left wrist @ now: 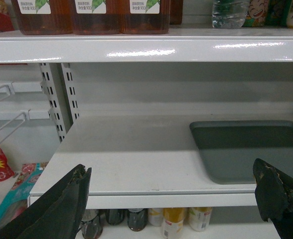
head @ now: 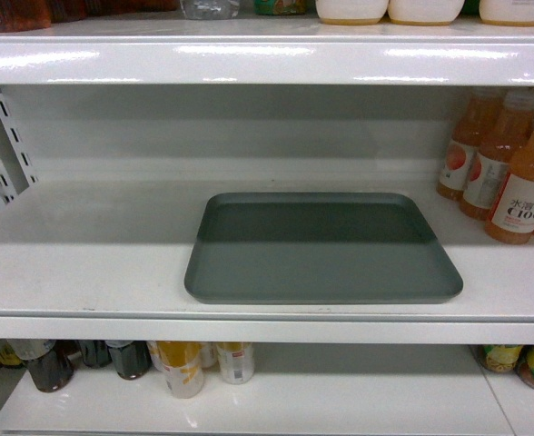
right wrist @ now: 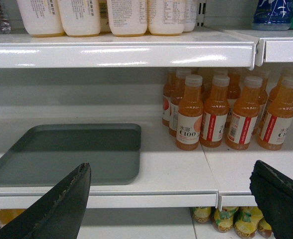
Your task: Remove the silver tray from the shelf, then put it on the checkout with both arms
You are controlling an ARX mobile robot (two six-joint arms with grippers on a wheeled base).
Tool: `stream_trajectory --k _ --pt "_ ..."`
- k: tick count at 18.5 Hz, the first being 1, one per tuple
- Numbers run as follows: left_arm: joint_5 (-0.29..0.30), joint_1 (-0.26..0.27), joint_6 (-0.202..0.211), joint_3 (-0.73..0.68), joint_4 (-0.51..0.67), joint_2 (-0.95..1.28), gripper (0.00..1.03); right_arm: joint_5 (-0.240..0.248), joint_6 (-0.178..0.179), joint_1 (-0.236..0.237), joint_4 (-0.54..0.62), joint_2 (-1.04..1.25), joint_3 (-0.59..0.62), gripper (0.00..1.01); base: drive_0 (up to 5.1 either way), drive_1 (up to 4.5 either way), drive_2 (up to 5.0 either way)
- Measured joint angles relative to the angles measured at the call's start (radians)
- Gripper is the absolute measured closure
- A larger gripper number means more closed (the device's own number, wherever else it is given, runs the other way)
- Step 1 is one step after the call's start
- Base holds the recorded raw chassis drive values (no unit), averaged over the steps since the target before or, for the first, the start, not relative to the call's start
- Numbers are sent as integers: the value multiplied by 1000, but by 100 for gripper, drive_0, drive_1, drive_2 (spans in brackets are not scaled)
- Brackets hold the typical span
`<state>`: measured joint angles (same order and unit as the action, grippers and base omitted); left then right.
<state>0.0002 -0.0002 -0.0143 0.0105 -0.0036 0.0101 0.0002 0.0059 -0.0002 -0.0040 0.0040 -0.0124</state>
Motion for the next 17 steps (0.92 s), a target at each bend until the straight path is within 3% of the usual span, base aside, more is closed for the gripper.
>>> stream_trajectory --k 11,12,13,14,17 --pt "-1 0 0 0 -1 0 5 -6 -1 -2 -9 2 -1 3 0 0 0" --pt "-118 -48 -7 36 -118 44 5 -93 -25 -34 -96 58 -34 3 0 0 0" --pt "-254 -129 -24 88 -150 195 5 -163 -41 -56 -61 209 -65 3 0 0 0" --pt "-309 -146 -52 149 18 500 5 -234 -50 -53 69 461 -116 3 0 0 0" --pt "-245 -148 -85 210 260 898 5 -253 -50 -15 241 766 -166 3 0 0 0"
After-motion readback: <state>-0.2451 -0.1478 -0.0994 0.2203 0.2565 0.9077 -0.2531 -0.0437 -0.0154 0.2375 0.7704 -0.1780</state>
